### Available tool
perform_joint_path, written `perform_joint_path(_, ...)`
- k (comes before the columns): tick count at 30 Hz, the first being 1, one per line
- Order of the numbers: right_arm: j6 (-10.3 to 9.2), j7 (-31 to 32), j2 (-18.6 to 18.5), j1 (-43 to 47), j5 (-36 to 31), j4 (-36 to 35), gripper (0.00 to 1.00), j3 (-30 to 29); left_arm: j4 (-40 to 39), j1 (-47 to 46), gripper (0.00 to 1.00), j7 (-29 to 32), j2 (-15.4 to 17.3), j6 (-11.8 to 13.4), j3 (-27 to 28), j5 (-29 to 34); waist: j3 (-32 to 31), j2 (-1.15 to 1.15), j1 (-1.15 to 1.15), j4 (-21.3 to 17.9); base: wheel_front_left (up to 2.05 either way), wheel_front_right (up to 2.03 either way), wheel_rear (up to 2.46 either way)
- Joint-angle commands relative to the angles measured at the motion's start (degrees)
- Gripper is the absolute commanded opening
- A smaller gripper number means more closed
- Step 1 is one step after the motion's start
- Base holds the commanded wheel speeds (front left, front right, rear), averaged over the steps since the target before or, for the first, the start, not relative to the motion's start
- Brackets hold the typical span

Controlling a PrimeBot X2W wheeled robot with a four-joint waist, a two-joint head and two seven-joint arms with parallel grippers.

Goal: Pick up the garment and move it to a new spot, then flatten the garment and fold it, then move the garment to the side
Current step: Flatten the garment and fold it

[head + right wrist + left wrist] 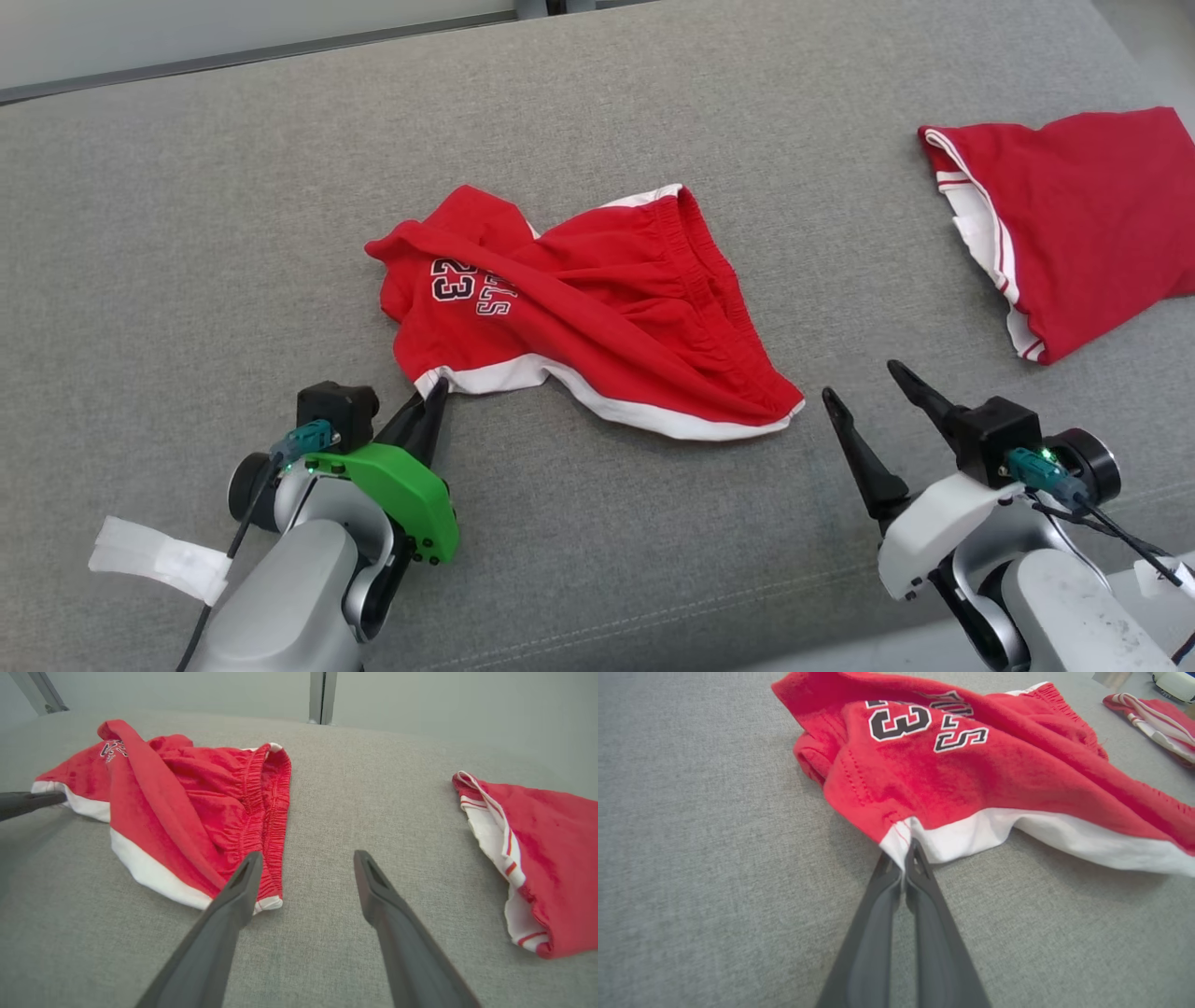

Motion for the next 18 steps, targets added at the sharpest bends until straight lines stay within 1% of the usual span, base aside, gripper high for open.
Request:
perform_joint_path(1, -0.03, 0.6, -2.5, -1.5, 1.3, 1.1, 1.0, 2.5, -0.9, 1.0, 0.0, -0.4, 0.4, 0.6, -0.2, 0.6, 0.3, 0.0, 0.0, 1.0, 0.0, 0.0, 0.0)
perform_joint_path(4, -0.05, 1.0, -7.2, -3.9, 1.8, 3.5, 1.0, 6.9, -2.4, 1.7, 0.0, -0.5, 0.4, 1.2, -0.4, 0.6, 0.6, 0.0, 0.0, 2.0, 0.0, 0.0, 0.0)
perform_joint_path(9, -0.06, 3.0, -12.8, -7.7, 3.9, 7.5, 1.0, 15.2, -4.7, 2.8, 0.0, 0.0, 0.1, 2.1, -0.9, 0.5, 1.3, 0.0, 0.0, 3.8, 0.0, 0.0, 0.0)
perform_joint_path(12, -0.06, 3.0, -14.9, -10.0, 4.9, 8.7, 1.0, 19.6, -5.7, 2.9, 0.0, 0.2, 0.2, 2.5, -0.9, 0.3, 1.6, 0.0, 0.0, 4.5, 0.0, 0.0, 0.0)
perform_joint_path(14, -0.06, 2.5, -16.3, -11.6, 4.1, 10.0, 1.0, 21.8, -6.3, 3.0, 0.0, 0.3, 0.3, 2.6, -0.9, 0.1, 1.7, 0.0, 0.0, 4.9, 0.0, 0.0, 0.0)
perform_joint_path(18, -0.05, 1.8, -16.5, -14.0, 4.4, 11.9, 1.0, 24.9, -7.0, 3.2, 0.0, 0.4, 0.4, 2.9, -1.0, -0.1, 1.8, 0.0, 0.0, 5.4, 0.0, 0.0, 0.0)
